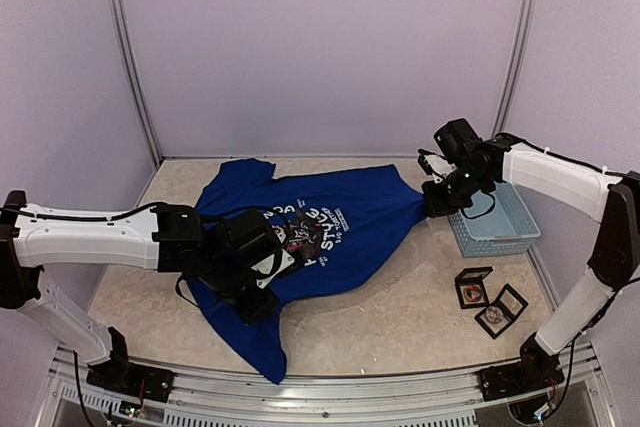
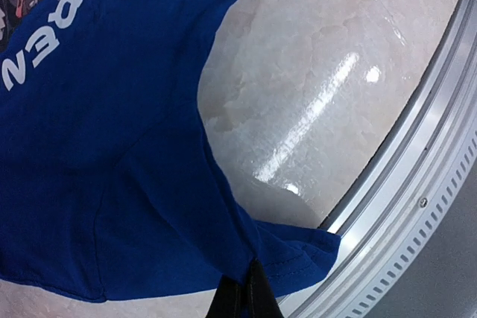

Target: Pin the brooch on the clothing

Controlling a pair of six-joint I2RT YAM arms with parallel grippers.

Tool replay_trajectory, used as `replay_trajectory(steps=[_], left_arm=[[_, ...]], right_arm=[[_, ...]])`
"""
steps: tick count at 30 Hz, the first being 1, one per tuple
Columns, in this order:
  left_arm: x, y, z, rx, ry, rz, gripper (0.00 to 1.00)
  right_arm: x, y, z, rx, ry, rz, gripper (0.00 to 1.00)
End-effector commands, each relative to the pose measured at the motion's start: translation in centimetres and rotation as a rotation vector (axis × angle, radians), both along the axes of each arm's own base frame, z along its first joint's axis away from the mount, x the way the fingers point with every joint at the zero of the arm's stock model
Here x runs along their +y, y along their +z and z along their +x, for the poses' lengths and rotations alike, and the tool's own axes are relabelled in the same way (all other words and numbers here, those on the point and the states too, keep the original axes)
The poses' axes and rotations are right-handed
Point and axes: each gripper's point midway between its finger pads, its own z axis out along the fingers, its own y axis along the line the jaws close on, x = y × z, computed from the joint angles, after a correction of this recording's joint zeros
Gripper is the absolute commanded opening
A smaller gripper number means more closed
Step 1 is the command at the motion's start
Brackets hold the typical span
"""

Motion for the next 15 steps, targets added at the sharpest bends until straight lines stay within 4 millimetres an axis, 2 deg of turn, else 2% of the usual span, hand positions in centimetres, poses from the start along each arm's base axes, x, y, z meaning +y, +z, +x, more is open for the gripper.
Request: replay_trajectory(steps=[1,3,8,9,11,12,14,15], left_arm=[[2.7,-1.6,-2.7,0.113,-0.058,0.115,0.00],[3.0,-1.8,-3.4,0.146,-0.072,0.125,0.00],[2.3,-1.3,-5.5,0.215,-0.143,0.076,0.00],[2.2,-1.3,-6.0,0.237,-0.163,0.072,0.00],[2.2,-1.4,-6.9,0.263,-0.189,0.081,0.13],[2.1,-1.3,-6.9,0.262,-0.193,0.082,0.28],[1.6,-0.7,-6.2,0.223,-0.182,0.063,0.59],[1.3,-0.2,-5.5,0.184,-0.174,0.045,0.63]], right_arm=[[-1.9,-1.3,-5.4,0.184,0.010,-0.043,0.00],[-2.5,-1.3,-6.7,0.218,0.011,-0.054,0.00],[-3.2,-2.9,-10.3,0.348,0.036,-0.097,0.00],[-3.2,-3.0,-11.0,0.366,0.043,-0.102,0.08],[-3.4,-2.8,-11.9,0.385,0.050,-0.119,0.23],[-3.6,-2.3,-12.0,0.378,0.042,-0.132,0.31],[-4.0,-0.7,-11.8,0.341,0.025,-0.144,0.39],[-3.9,0.3,-11.3,0.309,0.024,-0.134,0.41]])
